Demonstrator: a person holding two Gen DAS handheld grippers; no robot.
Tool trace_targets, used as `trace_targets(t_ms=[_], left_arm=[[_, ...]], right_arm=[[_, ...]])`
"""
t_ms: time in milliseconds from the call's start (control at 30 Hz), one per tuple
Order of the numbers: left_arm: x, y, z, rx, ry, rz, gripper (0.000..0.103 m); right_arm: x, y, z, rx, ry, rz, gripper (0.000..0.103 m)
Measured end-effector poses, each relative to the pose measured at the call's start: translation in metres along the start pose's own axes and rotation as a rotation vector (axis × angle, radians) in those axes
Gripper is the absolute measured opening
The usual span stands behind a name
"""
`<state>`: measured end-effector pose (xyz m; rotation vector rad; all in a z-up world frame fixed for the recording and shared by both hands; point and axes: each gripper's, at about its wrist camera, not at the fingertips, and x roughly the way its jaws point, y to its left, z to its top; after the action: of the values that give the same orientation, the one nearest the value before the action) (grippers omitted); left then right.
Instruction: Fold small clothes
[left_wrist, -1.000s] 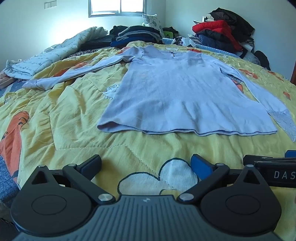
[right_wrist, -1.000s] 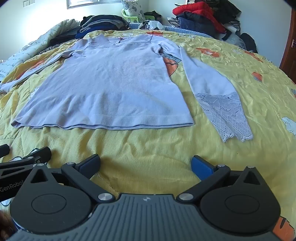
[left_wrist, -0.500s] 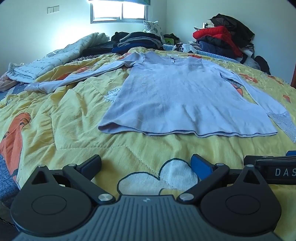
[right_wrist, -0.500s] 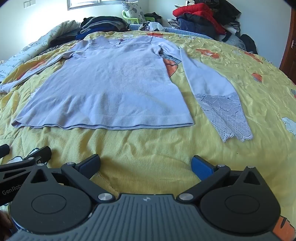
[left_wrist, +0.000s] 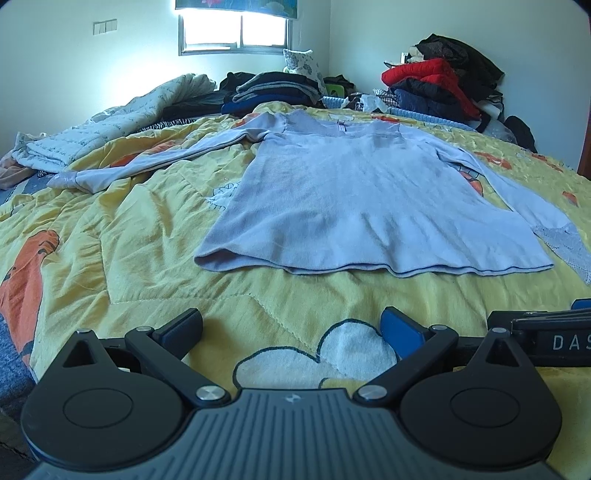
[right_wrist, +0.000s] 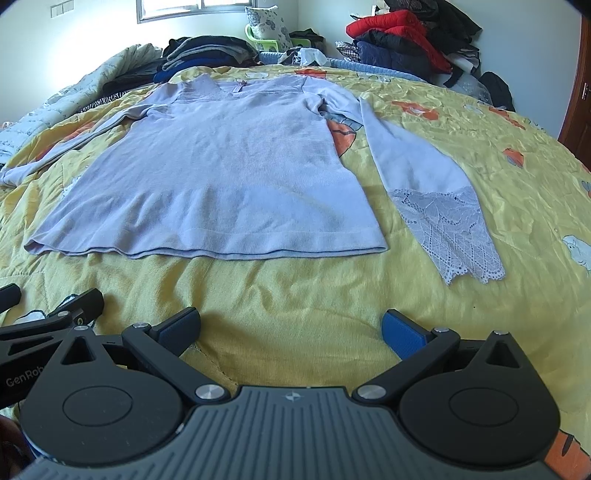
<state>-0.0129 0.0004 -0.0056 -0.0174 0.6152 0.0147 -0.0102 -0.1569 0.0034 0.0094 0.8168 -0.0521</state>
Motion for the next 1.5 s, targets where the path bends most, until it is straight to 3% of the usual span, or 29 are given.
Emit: trace_targets(t_ms=[1500], left_arm=[[0.0024,-0.0004,0.0004,0.006,0.002,-0.001,0.103]], right_arm=[[-0.0052,0.0024,-0.0053,-0.003,-0.048,0.004,0.103]])
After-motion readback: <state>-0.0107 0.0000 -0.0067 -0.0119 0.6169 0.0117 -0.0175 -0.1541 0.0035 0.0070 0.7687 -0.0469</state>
